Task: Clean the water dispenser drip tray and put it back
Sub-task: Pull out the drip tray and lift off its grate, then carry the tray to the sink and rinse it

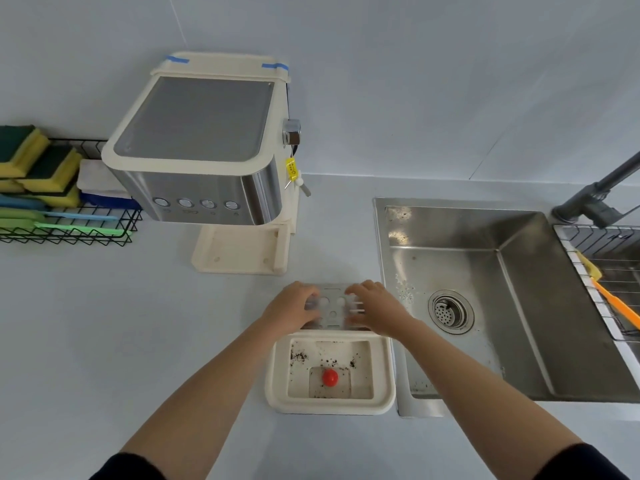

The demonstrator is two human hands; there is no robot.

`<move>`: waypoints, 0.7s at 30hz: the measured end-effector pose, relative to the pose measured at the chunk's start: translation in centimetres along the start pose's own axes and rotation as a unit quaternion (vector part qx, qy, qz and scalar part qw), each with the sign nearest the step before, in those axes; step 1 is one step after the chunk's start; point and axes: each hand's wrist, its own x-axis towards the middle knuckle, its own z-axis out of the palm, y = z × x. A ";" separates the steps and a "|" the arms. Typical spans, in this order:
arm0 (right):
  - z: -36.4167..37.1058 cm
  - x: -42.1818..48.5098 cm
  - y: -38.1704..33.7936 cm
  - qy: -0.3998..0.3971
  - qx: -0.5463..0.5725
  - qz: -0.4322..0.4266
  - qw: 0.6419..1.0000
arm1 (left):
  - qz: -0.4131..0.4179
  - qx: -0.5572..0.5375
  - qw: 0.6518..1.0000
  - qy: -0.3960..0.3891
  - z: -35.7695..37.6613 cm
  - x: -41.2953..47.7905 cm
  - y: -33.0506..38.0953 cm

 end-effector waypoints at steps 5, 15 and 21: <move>-0.6 -3.6 1.1 0.040 0.079 0.013 0.996 | -0.016 -0.029 0.997 0.074 -1.1 -4.0 -1.8; 3.3 -9.4 2.7 -0.059 0.129 0.022 0.990 | -0.050 -0.053 0.996 -0.045 1.4 -10.8 -4.5; 4.5 -10.2 2.2 -0.077 0.110 0.004 0.991 | -0.039 -0.026 0.997 -0.060 2.0 -11.5 -5.0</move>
